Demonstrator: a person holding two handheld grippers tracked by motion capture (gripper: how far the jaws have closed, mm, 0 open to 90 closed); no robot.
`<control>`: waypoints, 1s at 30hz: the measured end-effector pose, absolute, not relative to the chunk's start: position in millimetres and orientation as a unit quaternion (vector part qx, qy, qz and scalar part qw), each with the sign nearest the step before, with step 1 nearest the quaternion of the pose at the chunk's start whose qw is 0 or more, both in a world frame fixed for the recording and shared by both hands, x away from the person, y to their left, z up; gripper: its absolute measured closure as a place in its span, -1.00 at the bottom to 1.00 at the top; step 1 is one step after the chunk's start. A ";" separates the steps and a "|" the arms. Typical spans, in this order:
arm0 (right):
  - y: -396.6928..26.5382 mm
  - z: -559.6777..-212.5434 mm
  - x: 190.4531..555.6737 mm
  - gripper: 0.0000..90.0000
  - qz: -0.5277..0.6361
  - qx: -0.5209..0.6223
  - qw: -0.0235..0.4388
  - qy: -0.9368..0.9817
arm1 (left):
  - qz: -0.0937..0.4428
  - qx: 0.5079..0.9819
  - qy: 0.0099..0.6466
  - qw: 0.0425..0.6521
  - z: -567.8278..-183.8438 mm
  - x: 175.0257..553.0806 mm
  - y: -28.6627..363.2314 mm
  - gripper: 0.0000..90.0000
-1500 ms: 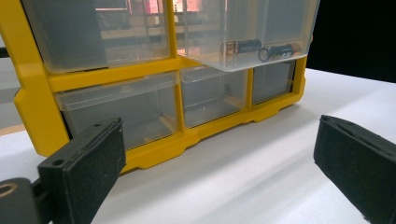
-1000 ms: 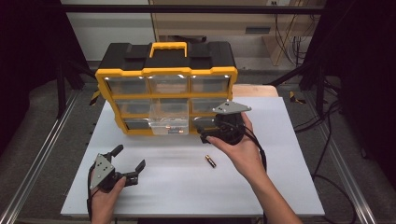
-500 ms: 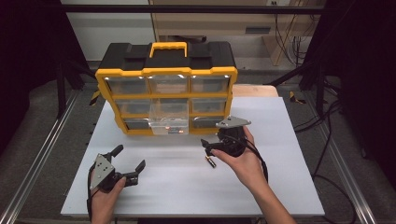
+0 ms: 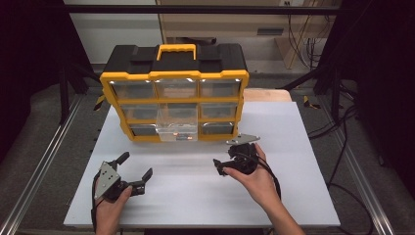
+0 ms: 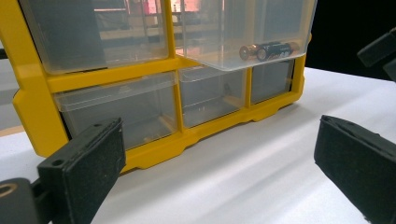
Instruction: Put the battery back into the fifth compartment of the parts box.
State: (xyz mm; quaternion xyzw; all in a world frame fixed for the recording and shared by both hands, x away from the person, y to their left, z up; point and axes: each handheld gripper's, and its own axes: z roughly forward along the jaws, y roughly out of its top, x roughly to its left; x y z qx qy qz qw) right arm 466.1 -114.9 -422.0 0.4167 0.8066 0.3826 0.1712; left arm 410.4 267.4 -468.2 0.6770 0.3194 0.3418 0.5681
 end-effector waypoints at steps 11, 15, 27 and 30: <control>-114.1 -442.2 465.6 -0.71 0.353 0.423 0.151 0.821 | 0.342 0.677 0.320 0.568 -468.2 410.3 267.5 -0.96; -113.4 -448.5 465.1 -0.65 0.340 0.426 0.142 0.826 | 0.342 0.677 0.319 0.568 -468.1 410.2 267.5 -0.96; -110.2 -462.0 463.7 -0.34 0.327 0.423 0.124 0.836 | 0.342 0.677 0.319 0.568 -468.1 410.2 267.4 -0.96; -109.3 -464.7 463.0 -0.24 0.325 0.426 0.121 0.835 | 0.342 0.677 0.319 0.568 -468.1 410.1 267.4 -0.96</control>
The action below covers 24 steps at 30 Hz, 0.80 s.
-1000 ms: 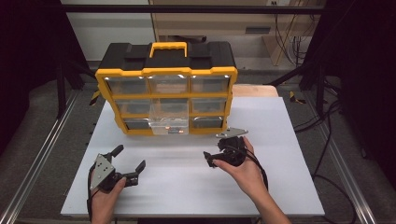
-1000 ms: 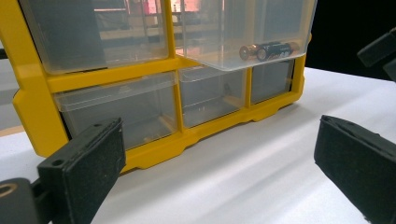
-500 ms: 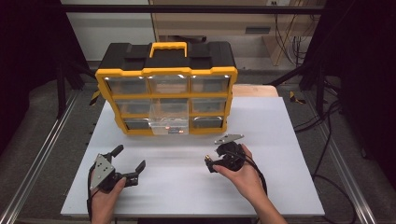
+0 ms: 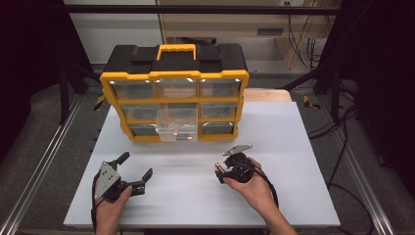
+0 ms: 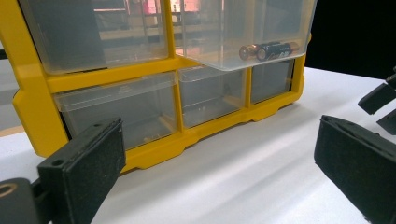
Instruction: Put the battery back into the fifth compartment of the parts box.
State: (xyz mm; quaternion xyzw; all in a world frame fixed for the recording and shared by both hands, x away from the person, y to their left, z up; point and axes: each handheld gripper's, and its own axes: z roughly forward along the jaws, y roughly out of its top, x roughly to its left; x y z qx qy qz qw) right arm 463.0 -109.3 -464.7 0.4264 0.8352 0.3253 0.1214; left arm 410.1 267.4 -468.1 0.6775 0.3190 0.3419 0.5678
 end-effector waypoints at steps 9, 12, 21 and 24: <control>-108.0 -473.7 465.2 0.16 0.329 0.428 0.111 0.834 | 0.343 0.678 0.318 0.567 -468.1 410.5 267.3 -0.96; -106.6 -477.6 467.2 0.27 0.328 0.430 0.110 0.834 | 0.343 0.679 0.317 0.567 -468.2 410.6 266.9 -0.96; -103.4 -485.1 472.9 0.55 0.321 0.426 0.115 0.838 | 0.343 0.679 0.317 0.566 -468.1 410.6 267.1 -0.96; -103.0 -486.5 473.5 0.61 0.319 0.425 0.118 0.839 | 0.343 0.679 0.317 0.566 -468.1 410.6 267.0 -0.96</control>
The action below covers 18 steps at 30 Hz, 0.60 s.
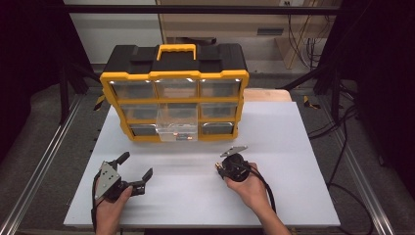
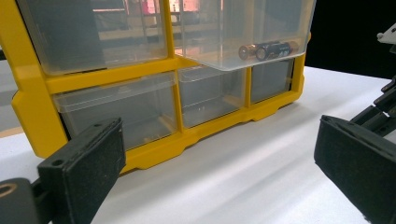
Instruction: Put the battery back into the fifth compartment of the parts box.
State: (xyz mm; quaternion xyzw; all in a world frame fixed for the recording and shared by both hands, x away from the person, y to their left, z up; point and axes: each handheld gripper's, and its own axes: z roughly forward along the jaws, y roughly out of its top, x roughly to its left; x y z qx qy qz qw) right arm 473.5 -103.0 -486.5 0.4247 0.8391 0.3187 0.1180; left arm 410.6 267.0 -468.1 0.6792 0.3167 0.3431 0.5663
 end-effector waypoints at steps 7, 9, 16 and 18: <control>-104.0 -486.8 473.7 0.71 0.318 0.421 0.124 0.841 | 0.343 0.680 0.317 0.566 -468.2 410.7 266.7 -0.96; -103.6 -486.9 473.1 0.71 0.319 0.419 0.127 0.841 | 0.343 0.679 0.317 0.566 -468.1 410.7 267.0 -0.96; -110.5 -469.4 470.4 0.71 0.355 0.415 0.156 0.823 | 0.342 0.679 0.318 0.566 -468.2 410.7 266.9 -0.96; -112.7 -459.5 469.2 0.71 0.368 0.412 0.166 0.817 | 0.343 0.680 0.317 0.566 -468.2 410.5 266.4 -0.96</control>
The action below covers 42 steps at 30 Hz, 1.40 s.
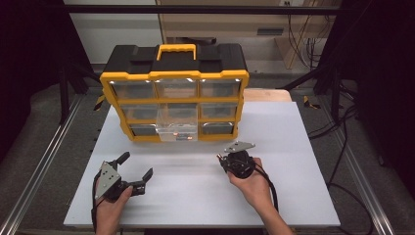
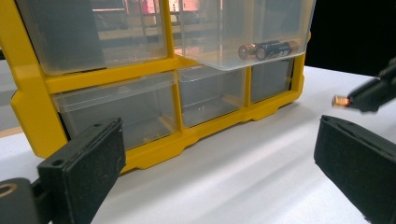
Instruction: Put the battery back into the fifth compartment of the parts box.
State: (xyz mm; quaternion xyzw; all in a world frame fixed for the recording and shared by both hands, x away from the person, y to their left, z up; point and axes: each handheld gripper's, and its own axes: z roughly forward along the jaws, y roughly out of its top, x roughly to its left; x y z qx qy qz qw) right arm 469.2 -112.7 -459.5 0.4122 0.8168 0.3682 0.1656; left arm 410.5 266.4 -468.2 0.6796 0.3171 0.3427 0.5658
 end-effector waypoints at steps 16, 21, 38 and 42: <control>-120.9 -374.0 473.5 0.71 0.434 0.381 0.224 0.785 | 0.342 0.680 0.317 0.566 -468.8 410.8 266.0 -0.96; -117.7 -344.4 474.1 0.71 0.462 0.372 0.232 0.771 | 0.341 0.681 0.316 0.565 -469.0 410.8 265.2 -0.96; -84.4 -290.6 488.5 0.71 0.504 0.334 0.256 0.754 | 0.343 0.679 0.316 0.566 -468.1 411.0 266.8 -0.96; -76.8 -287.0 490.8 0.71 0.506 0.327 0.256 0.756 | 0.343 0.678 0.317 0.567 -468.1 411.0 267.2 -0.96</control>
